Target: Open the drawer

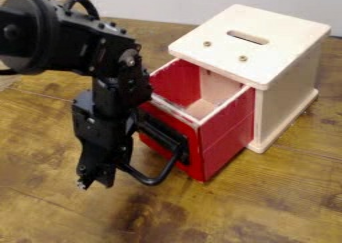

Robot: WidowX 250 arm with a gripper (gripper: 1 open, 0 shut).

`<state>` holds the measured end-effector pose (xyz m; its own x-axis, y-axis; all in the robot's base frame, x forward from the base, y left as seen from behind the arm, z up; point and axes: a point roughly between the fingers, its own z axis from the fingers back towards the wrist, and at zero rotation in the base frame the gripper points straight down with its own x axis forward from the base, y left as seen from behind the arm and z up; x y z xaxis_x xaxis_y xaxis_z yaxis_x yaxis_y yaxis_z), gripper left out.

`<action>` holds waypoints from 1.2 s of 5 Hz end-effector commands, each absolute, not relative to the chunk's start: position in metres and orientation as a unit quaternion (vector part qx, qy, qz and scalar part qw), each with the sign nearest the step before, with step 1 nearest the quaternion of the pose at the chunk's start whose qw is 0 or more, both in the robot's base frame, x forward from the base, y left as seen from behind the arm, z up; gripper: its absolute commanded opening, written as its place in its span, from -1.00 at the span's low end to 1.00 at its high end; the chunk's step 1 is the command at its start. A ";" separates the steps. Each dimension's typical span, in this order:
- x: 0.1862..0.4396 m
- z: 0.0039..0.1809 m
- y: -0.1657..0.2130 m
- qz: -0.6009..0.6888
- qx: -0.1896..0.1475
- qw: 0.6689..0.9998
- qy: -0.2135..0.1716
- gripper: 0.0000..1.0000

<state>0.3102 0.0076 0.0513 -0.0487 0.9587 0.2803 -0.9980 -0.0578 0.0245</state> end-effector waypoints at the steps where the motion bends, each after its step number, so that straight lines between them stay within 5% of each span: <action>1: 0.295 0.064 0.043 0.765 0.132 0.624 -0.089 -1.00; 6: 0.287 0.063 0.042 0.755 0.145 0.633 -0.094 -1.00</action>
<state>0.3113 0.0097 0.0534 -0.0386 0.9546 0.2954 -0.9988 -0.0457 0.0171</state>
